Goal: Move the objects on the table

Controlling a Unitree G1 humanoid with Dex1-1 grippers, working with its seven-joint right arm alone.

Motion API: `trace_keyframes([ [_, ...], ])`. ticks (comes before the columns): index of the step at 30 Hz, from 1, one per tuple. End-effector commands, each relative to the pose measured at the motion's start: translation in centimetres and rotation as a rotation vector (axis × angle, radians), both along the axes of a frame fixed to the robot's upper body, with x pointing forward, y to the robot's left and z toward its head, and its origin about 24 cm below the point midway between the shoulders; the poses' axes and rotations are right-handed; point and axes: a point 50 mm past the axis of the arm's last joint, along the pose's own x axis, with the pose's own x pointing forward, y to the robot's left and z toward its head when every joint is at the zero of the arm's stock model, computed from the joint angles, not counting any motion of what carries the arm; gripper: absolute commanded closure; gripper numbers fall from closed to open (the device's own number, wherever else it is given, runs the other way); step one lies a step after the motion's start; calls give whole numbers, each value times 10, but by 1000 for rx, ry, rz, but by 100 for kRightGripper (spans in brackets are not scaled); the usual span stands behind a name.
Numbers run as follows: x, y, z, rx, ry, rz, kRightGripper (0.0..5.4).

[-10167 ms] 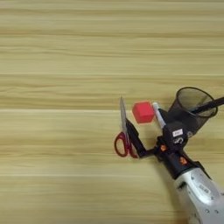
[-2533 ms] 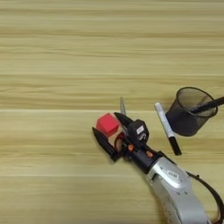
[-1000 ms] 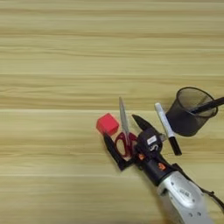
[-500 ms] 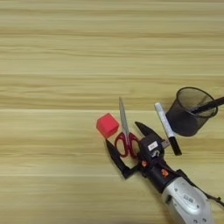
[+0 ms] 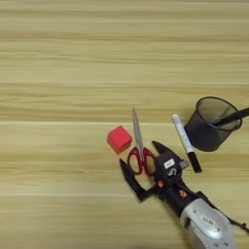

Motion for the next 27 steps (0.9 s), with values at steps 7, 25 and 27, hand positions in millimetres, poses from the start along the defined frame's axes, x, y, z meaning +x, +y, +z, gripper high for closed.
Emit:
trace_keyframes([
  [7, 7, -2, 7, 52, 19, -25, 4],
  [25, 3, -3, -4, -1, 122, -29, 151],
  [27, 2, -4, -5, -18, 131, -37, 152],
])
